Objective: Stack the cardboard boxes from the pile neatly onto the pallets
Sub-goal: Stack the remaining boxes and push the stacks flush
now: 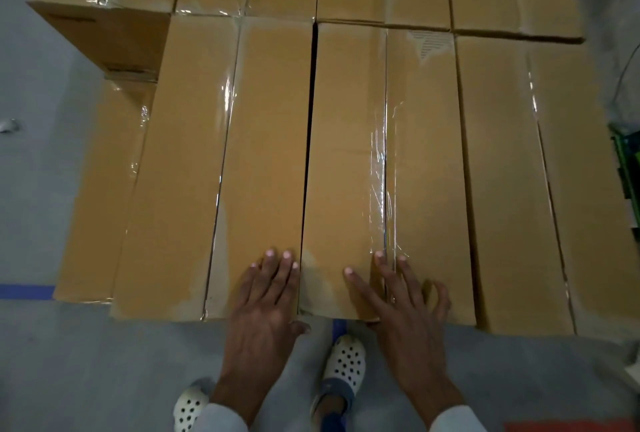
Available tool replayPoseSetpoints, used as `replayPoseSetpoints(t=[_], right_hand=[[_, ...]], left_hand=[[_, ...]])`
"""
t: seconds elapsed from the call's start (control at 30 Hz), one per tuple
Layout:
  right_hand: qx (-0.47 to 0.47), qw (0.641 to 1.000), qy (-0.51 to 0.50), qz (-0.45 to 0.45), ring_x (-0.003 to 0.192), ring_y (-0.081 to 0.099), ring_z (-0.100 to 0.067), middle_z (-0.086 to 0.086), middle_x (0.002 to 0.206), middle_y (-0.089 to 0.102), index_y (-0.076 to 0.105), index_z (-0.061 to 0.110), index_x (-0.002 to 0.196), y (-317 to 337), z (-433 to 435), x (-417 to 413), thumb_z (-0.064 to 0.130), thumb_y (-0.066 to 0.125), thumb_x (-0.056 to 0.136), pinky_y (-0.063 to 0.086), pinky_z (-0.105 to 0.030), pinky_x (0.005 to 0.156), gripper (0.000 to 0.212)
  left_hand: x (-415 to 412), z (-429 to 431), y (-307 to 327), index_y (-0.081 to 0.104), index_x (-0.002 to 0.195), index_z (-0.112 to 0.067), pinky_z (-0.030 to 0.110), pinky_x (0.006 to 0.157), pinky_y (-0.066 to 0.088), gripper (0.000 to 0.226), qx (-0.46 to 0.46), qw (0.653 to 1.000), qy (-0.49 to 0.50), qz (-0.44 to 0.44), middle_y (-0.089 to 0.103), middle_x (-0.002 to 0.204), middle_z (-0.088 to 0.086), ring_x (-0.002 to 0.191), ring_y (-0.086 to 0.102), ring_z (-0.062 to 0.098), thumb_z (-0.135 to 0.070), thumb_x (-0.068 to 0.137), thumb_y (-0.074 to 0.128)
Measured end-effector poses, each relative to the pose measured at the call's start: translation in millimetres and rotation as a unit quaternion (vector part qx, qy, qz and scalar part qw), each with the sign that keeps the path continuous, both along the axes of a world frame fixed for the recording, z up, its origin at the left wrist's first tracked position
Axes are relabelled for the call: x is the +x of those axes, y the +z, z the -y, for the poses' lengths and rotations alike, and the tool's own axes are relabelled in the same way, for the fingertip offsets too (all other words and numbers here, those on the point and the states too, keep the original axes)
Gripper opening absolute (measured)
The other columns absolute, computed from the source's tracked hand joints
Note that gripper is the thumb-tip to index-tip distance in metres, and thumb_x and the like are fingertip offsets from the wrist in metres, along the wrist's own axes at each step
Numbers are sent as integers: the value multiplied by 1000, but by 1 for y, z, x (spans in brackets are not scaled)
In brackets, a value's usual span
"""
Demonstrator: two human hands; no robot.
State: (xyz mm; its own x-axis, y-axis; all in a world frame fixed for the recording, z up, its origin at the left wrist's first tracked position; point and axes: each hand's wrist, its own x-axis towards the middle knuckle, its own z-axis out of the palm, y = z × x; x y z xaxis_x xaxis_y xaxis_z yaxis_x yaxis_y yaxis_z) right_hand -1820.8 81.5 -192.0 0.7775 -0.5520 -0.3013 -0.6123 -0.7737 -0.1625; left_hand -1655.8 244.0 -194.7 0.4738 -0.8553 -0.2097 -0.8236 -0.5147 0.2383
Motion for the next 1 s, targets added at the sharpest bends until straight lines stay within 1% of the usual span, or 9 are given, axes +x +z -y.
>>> replayPoseSetpoints(t=[0.17, 0.27, 0.33, 0.43, 0.53, 0.63, 0.7, 0.83, 1.0], right_hand=[[5, 1000, -4, -8, 148, 39, -38, -4, 164, 37, 31, 50, 156, -3, -1, 0, 16, 100, 51, 29, -68, 102, 130], [21, 1000, -16, -17, 150, 35, -38, -3, 166, 33, 29, 51, 157, -3, -2, 1, 21, 101, 53, 36, -67, 101, 130], [33, 999, -24, -22, 150, 35, -37, -2, 166, 32, 28, 52, 157, -3, -2, 2, 27, 101, 54, 39, -66, 99, 128], [38, 999, -20, -17, 149, 36, -35, -1, 165, 34, 30, 54, 155, -3, -2, 0, 33, 100, 55, 36, -60, 99, 125], [39, 999, -6, -4, 149, 36, -34, 0, 164, 38, 33, 55, 154, -3, -1, -2, 44, 99, 55, 30, -54, 99, 120], [37, 999, -3, -4, 149, 33, -32, 1, 164, 36, 33, 56, 153, -1, -1, -2, 65, 88, 63, 33, -58, 100, 105], [34, 999, -8, -2, 150, 34, -32, 2, 165, 35, 32, 57, 153, -1, -2, -2, 73, 77, 71, 38, -61, 100, 94], [43, 999, -18, -1, 151, 33, -31, 4, 165, 33, 28, 59, 153, -1, -2, -2, 74, 69, 77, 37, -64, 101, 87], [45, 999, -14, 4, 149, 37, -32, 3, 163, 37, 31, 58, 152, 0, -1, -1, 79, 54, 80, 40, -65, 99, 79]], left_hand=[[5, 4, 0, 64, 136, -1, 51, 112, 32, 110, 24, 1000, -11, -12, 54, 150, 15, 144, 45, 38, -43, 42, 103], [6, 6, 2, 66, 134, -3, 49, 112, 33, 101, 28, 999, -4, -25, 57, 147, 13, 142, 48, 37, -40, 47, 102], [9, 7, 1, 69, 130, -4, 48, 111, 34, 99, 31, 999, -11, -27, 61, 144, 13, 139, 52, 36, -41, 45, 102], [16, 8, 1, 72, 126, -5, 48, 107, 37, 99, 46, 998, -38, -23, 65, 138, 13, 134, 57, 37, -46, 41, 102], [19, 12, 6, 73, 126, -5, 47, 104, 51, 101, 73, 995, -59, -17, 67, 135, 15, 130, 60, 38, -52, 41, 100], [21, 17, 10, 75, 121, -4, 51, 97, 56, 100, 91, 993, -70, -9, 70, 130, 16, 125, 64, 39, -54, 39, 100], [22, 18, 10, 75, 120, -4, 51, 96, 57, 98, 94, 993, -75, -5, 70, 129, 16, 124, 64, 39, -55, 39, 99], [25, 15, 6, 74, 122, -7, 51, 96, 57, 96, 84, 993, -79, -4, 69, 132, 14, 127, 63, 38, -56, 43, 98], [26, 18, 8, 77, 119, -8, 49, 95, 58, 99, 73, 996, -59, -7, 71, 128, 12, 123, 65, 36, -55, 35, 100]])
